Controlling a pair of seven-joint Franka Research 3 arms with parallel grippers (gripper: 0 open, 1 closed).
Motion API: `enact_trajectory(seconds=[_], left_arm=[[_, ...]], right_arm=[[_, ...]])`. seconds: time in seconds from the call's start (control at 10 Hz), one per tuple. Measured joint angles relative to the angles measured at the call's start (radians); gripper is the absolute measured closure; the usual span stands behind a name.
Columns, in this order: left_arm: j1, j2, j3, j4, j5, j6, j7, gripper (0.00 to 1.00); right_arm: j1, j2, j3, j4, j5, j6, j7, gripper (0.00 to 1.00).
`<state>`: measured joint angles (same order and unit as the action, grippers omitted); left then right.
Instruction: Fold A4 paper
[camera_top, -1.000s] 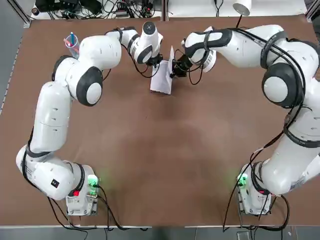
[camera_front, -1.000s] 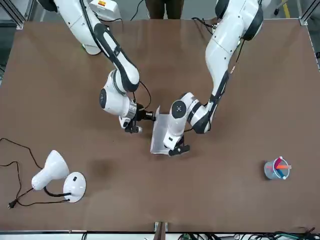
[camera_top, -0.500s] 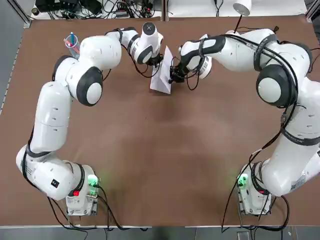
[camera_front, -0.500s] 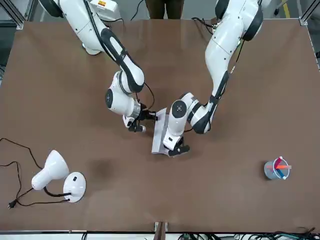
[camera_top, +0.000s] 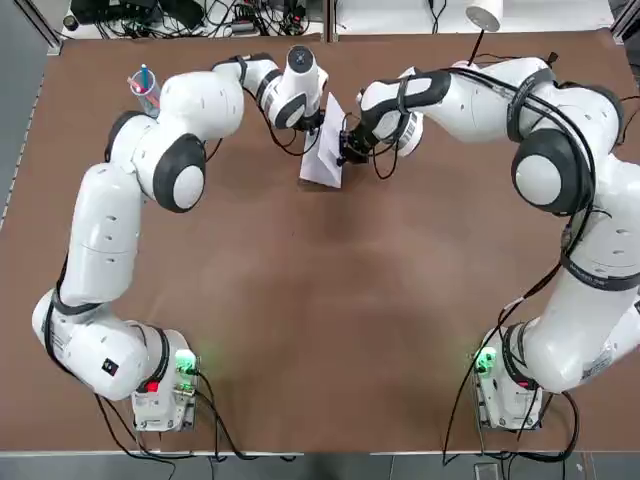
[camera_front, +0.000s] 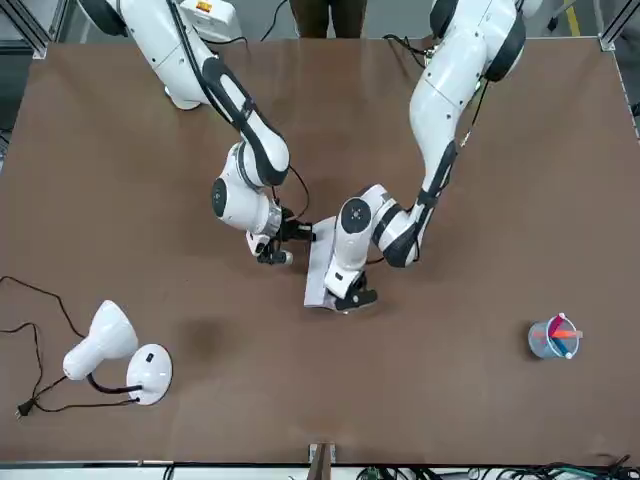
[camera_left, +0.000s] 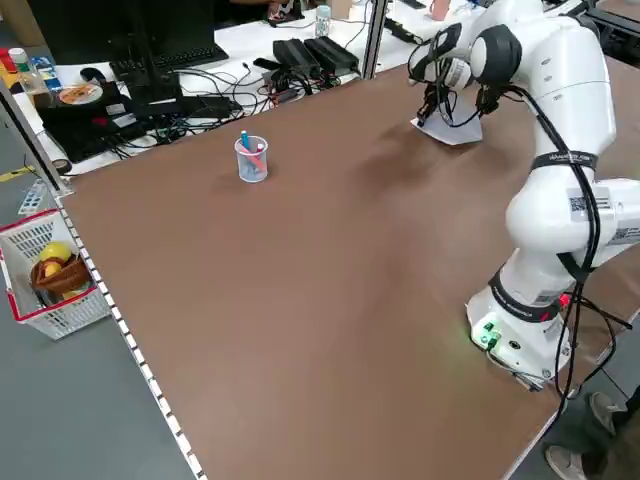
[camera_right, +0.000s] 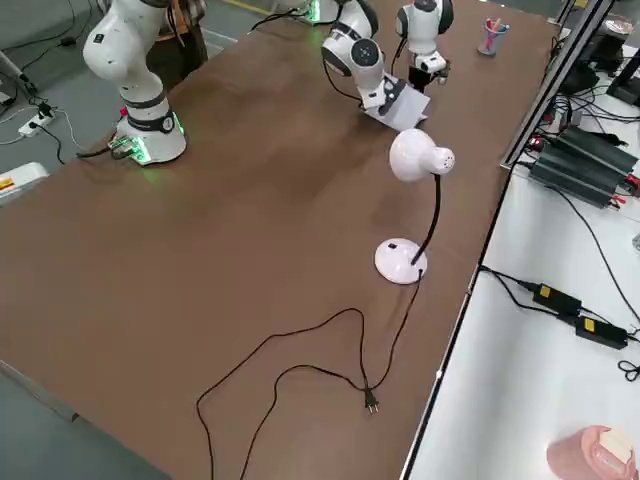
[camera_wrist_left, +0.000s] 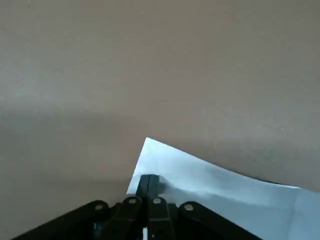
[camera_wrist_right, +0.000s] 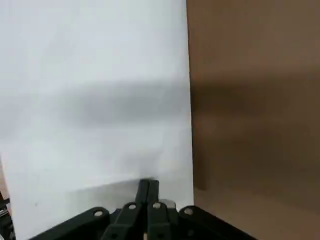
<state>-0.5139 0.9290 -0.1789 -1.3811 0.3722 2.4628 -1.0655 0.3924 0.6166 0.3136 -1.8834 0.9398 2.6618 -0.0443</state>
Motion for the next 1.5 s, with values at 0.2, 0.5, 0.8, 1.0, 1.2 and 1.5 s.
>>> enact_trajectory(seconds=[0.2, 0.5, 0.8, 1.0, 1.2, 1.5], left_arm=[[0.001, 0.000, 0.008, 0.008, 0.009, -0.025, 0.005, 0.99], [0.002, 0.000, 0.012, 0.015, 0.011, -0.047, 0.006, 0.99], [0.005, -0.013, 0.026, 0.027, 0.024, -0.145, 0.028, 0.99], [0.019, -0.050, 0.029, 0.040, 0.025, -0.236, 0.072, 0.99], [0.027, -0.096, 0.029, 0.043, 0.025, -0.300, 0.094, 0.99], [0.040, -0.123, 0.027, 0.043, 0.025, -0.313, 0.102, 0.99]], right_arm=[[-0.002, 0.000, -0.002, 0.000, 0.000, -0.003, -0.062, 0.97], [-0.002, 0.000, 0.001, 0.000, 0.000, -0.007, -0.084, 0.97], [-0.001, 0.000, 0.015, 0.000, 0.000, -0.006, -0.087, 0.97], [-0.004, 0.000, 0.012, 0.000, 0.000, -0.003, -0.098, 0.97], [-0.008, 0.003, 0.009, 0.000, 0.000, 0.001, -0.102, 0.97], [-0.007, 0.026, 0.009, 0.000, 0.000, 0.036, -0.106, 0.97]])
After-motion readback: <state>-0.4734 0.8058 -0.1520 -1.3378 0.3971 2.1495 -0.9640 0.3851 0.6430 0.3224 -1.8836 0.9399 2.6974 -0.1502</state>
